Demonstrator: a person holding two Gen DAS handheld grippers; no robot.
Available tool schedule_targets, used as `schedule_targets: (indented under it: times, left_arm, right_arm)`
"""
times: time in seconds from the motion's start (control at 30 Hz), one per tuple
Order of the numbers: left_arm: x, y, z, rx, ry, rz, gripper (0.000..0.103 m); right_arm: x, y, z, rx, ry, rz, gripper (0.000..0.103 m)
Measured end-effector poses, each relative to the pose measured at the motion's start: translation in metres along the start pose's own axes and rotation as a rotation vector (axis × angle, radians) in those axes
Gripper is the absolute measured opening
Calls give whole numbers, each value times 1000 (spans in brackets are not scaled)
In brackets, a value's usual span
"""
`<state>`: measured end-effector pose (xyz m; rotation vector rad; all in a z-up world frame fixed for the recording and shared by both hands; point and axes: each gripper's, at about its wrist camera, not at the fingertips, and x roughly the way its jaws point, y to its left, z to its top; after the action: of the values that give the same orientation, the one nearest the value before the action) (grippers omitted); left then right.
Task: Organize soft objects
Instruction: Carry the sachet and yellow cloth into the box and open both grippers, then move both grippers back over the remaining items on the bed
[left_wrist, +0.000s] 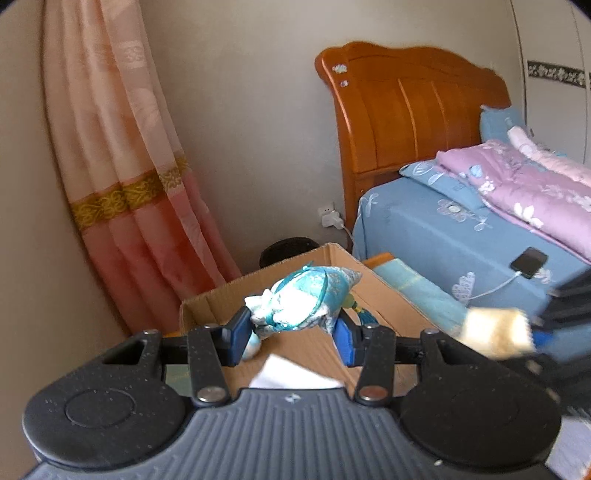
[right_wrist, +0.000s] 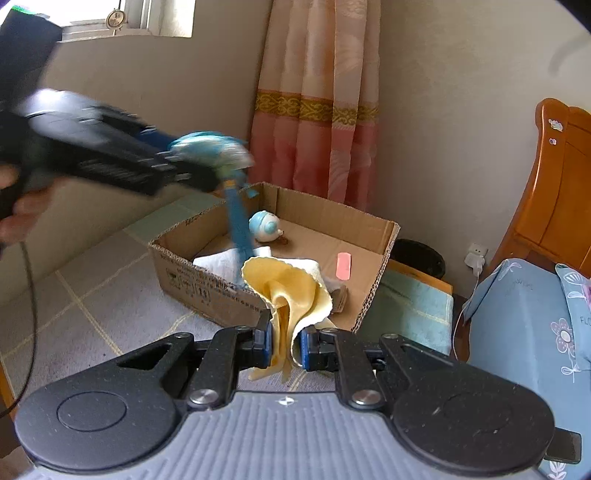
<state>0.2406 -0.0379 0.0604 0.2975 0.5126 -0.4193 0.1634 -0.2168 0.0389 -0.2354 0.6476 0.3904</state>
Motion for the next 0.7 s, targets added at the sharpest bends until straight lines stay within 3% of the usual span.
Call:
schedule_targets:
  times: [0.07,0.1,0.2,0.23,0.27,0.37,0.53,0.7]
  left_arm:
    - [27,-4,8,11,22,29,47]
    - [36,-6,8,13,27,48,53]
    - [65,-8,4,5,1,109,89]
    - [68,-9,1,-1,-10,144,92]
    - [71,-10,-1,-1,-8,163,92]
    - [64,-8,-10,-21,25,109,92]
    - [23,-6,-25,-40,35,95,98]
    - [-21,-2,-42,-140,95,110,100]
  right_arm:
    - [-1,0,2,0,-7,-6,17]
    - [-2,0,3,-2,-10,-7,17]
    - [-4,-1,6,-4,-17,-11,17]
    - [-5,-2,6,-6,-17,-14,17]
    - [-5,-1,5,-8,-17,-17,17]
    - [-5,-2,3,-9,-13,-22,17]
    - [4,-9,4,11,0,-24,17]
    - [15,-17,17,46,11,-20,17]
